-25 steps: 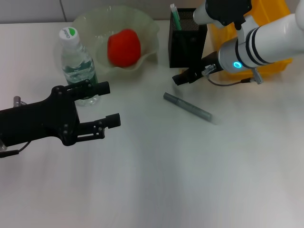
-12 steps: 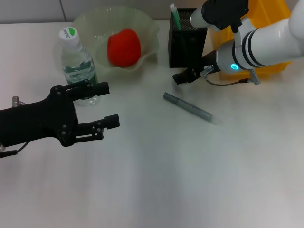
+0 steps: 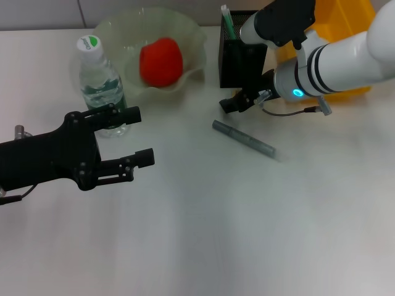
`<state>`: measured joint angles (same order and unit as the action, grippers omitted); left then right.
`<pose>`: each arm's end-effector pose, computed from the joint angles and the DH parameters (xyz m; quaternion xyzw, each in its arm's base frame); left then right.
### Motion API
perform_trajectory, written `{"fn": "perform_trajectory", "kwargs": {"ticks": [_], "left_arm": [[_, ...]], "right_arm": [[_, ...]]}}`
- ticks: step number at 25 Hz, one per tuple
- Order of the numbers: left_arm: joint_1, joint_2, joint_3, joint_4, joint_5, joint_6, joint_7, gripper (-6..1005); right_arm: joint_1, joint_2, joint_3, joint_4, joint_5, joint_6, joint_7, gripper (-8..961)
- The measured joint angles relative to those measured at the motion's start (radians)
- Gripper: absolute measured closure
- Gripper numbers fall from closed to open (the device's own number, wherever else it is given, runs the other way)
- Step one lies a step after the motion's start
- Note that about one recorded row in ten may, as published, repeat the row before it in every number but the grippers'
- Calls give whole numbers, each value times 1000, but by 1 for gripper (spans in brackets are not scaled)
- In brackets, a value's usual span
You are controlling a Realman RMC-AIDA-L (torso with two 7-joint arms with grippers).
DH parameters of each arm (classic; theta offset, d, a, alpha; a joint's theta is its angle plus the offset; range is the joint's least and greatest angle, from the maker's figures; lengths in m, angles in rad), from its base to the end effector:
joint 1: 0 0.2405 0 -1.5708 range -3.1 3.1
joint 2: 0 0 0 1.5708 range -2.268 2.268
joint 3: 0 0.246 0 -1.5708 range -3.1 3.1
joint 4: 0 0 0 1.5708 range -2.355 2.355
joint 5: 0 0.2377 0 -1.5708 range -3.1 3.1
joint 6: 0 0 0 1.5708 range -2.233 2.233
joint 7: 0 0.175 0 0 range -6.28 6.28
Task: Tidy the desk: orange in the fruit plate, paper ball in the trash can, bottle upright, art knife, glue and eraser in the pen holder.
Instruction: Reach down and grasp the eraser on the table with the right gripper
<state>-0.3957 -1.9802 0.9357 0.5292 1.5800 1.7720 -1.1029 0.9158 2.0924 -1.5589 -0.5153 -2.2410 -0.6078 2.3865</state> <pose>-0.2578 0.3060 0.0009 -0.9198 -0.1094 -0.3631 0.1010 0.1911 0.4702 -0.1292 -0.9088 0.2985 -0.0450 0.2880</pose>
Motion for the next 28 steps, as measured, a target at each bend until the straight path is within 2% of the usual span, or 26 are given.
{"fn": "perform_trajectory", "kwargs": {"ticks": [5,11,28], "left_arm": [[0,0,0,0,0,0,0,202],[0,0,0,1,0,0,0,202],[0,10,0,2,0,1,0,202]], "right_arm": [[0,0,2,12,1,13,5,313],[1,0,0,22,1,19,6,491],[3,0,1,20,1,14,6,663]]}}
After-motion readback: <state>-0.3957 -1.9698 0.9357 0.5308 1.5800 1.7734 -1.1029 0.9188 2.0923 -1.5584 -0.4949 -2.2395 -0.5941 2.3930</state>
